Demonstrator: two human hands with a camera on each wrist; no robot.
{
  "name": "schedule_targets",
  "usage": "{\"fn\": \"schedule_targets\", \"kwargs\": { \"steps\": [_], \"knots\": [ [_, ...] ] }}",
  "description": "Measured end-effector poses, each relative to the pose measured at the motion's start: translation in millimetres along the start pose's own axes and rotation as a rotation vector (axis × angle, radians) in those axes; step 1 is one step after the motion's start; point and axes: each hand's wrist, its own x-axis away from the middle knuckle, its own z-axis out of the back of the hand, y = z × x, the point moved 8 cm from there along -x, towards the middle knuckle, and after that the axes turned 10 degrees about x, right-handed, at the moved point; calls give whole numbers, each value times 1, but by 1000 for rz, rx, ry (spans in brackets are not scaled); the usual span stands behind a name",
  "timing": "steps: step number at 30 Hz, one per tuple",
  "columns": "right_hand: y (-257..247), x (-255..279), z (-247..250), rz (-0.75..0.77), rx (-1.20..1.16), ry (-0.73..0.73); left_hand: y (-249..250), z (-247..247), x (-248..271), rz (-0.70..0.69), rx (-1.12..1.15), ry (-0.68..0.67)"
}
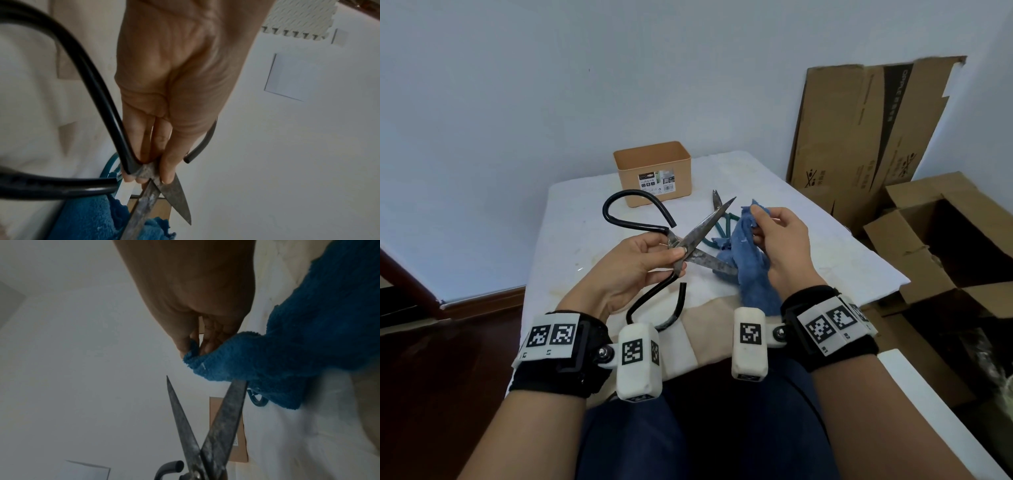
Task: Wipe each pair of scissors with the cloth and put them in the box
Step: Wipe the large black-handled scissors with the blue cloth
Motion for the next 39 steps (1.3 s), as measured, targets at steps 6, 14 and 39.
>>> {"fn": "schedule_targets", "kwargs": {
  "steps": [6,14,39],
  "knots": [
    [-4,7,-14,50,-17,-69,0,3,-1,-5,-55,52],
    [-8,20,-31,-3,-46,-158,2,1,0,-20,-93,70],
    [-9,18,-22,67,35,-92,-1,-9,-1,7,-141,15]
  ]
}}
